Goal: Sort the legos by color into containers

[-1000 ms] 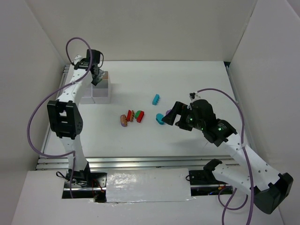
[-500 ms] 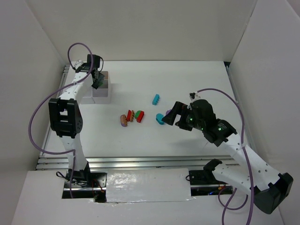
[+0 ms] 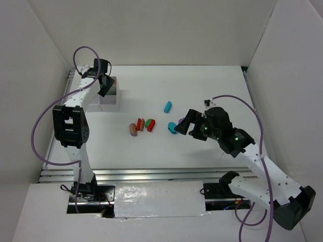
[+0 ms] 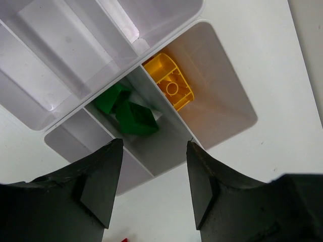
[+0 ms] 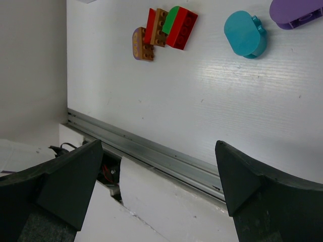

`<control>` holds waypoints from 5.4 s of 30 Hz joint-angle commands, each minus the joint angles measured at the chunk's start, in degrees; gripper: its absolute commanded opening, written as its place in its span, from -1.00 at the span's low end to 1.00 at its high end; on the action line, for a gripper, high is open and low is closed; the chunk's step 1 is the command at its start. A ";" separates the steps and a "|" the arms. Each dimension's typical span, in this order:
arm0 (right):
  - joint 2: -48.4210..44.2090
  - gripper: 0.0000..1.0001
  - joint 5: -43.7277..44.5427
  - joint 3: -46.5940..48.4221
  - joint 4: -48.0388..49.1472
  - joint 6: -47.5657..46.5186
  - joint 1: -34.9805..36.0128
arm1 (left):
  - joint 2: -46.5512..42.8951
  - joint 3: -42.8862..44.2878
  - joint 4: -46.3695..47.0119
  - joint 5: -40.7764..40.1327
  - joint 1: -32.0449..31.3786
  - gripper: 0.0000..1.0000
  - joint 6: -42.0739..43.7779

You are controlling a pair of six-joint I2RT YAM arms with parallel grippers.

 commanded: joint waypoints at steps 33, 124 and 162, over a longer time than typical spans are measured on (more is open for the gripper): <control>69.40 0.54 27.26 53.29 -16.52 7.83 18.14 | -48.47 -15.42 -21.17 2.68 -10.20 0.99 27.90; 20.89 -1.00 9.16 16.29 16.52 -18.10 11.28 | -25.45 -16.82 9.76 52.96 -22.68 -0.40 11.82; 12.98 0.37 -48.85 20.68 31.65 -2.27 -11.92 | -35.29 -26.49 48.10 88.48 -23.39 -1.00 18.67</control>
